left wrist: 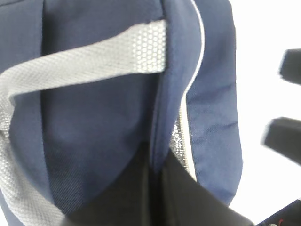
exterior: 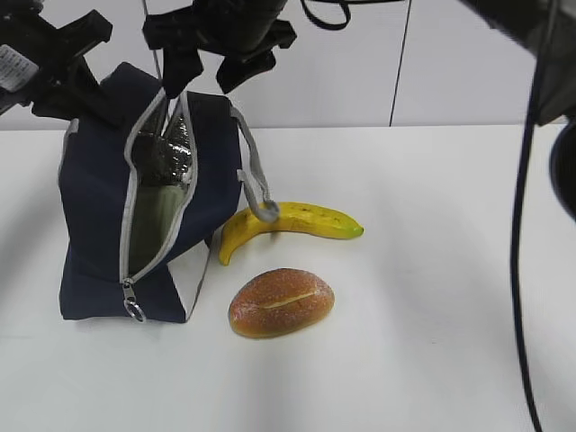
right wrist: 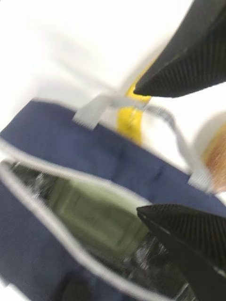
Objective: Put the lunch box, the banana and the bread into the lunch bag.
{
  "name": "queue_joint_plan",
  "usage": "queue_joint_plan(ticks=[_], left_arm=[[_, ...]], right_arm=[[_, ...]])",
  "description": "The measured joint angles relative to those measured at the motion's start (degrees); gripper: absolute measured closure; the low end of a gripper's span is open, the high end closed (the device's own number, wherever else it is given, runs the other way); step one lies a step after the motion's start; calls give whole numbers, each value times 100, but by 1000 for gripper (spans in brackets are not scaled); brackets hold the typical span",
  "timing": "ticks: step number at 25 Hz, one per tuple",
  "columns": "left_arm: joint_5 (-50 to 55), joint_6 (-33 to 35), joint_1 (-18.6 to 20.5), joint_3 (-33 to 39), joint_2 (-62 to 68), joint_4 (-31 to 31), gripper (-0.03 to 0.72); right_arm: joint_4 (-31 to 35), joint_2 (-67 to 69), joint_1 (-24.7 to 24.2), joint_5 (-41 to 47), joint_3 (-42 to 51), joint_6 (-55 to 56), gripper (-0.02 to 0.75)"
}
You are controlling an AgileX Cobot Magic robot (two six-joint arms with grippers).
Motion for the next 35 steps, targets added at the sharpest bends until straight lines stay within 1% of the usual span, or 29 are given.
queue_joint_plan(ticks=[4,9,14,17,22,26,29,32,35], left_arm=[[6,0,0,0,0,0,691],[6,0,0,0,0,0,691],[6,0,0,0,0,0,691],[17,5,0,0,0,0,691],[29,16,0,0,0,0,691],[48,16,0,0,0,0,691],[81,16,0,0,0,0,691],[100,16,0,0,0,0,691],[107,16,0,0,0,0,691]], right_arm=[[-262,-538,-137,3,657,-98,215],[-324,-1242,-579,13,1896,-586,215],[-370,-1821,-985,13,3127,-1571,215],[-370,-1906,-1103,13,3525,-2245,215],[-392,-1810,-1116,-88,3679,-3235,215],[-470,-1437,-1116,-619,3679,-3854,215],[-481,-1142,-1116,-1052,3692,-4112,215],[-399,-909,-1116,-1343,3692,-4437,215],[-118,-731,-1116,-1431,3692,-4842,215]])
